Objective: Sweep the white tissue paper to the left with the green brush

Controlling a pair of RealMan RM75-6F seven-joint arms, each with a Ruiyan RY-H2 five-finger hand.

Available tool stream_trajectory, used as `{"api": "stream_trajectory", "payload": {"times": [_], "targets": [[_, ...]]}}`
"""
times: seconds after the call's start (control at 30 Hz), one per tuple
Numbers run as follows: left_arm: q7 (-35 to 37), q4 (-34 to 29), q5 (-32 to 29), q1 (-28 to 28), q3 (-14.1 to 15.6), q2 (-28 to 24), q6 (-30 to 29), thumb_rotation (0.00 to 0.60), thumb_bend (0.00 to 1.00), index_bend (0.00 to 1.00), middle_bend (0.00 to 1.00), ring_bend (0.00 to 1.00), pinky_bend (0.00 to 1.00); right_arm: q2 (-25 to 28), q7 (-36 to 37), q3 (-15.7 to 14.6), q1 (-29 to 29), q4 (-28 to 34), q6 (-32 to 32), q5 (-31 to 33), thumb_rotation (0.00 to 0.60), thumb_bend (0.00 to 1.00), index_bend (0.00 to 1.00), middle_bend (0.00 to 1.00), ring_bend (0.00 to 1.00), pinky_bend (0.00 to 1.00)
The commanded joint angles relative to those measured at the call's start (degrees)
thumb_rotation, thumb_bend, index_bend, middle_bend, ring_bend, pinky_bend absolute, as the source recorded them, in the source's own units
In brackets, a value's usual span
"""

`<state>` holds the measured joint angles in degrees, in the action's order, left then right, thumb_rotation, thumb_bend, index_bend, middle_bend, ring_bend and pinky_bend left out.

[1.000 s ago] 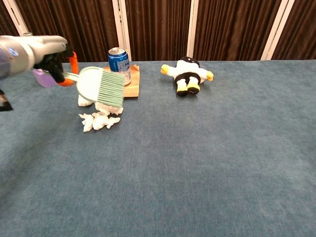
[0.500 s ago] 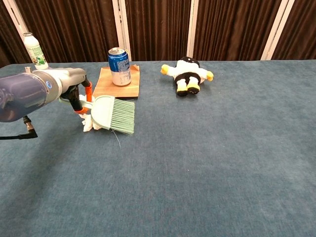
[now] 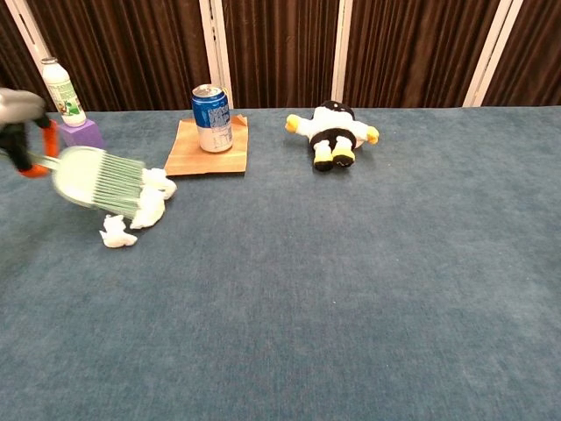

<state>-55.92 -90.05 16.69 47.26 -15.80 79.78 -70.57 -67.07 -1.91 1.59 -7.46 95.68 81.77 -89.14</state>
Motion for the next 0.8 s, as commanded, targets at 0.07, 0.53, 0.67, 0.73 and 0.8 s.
{"api": "stream_trajectory", "payload": {"times": [0.07, 0.53, 0.67, 0.73, 0.8], "targets": [[4.1, -2.7, 2.6, -3.2, -0.2, -7.3, 0.8, 0.6, 0.77, 0.8, 1.0, 1.0, 1.0, -0.1, -0.3, 0.0, 0.0, 0.0, 0.1, -0.1, 0.6, 0.35, 0.0, 0.0, 0.0, 0.0], [12.8, -4.0, 10.3, 0.7, -2.7, 1.9, 2.5, 0.6, 0.77, 0.8, 1.0, 1.0, 1.0, -0.2, 0.0, 0.2, -0.2, -0.1, -0.4, 0.5, 0.6, 0.34, 0.0, 0.0, 0.0, 0.0], [10.5, -1.8, 9.8, 3.4, -1.3, 7.9, 2.4, 0.6, 0.77, 0.8, 1.0, 1.0, 1.0, 0.0, 0.4, 0.2, -0.1, -0.1, -0.4, 0.6, 0.6, 0.34, 0.0, 0.0, 0.0, 0.0], [9.2, -0.9, 9.4, 4.3, -0.6, 10.0, 2.4, 0.6, 0.77, 0.8, 1.0, 1.0, 1.0, 0.1, 0.5, 0.3, -0.1, -0.1, -0.3, 0.7, 0.6, 0.34, 0.0, 0.0, 0.0, 0.0], [7.8, -0.1, 9.1, 5.0, 0.2, 11.4, 2.3, 0.6, 0.77, 0.8, 1.0, 1.0, 1.0, 0.2, 0.6, 0.2, -0.1, -0.1, -0.3, 0.6, 0.6, 0.34, 0.0, 0.0, 0.0, 0.0]]}}
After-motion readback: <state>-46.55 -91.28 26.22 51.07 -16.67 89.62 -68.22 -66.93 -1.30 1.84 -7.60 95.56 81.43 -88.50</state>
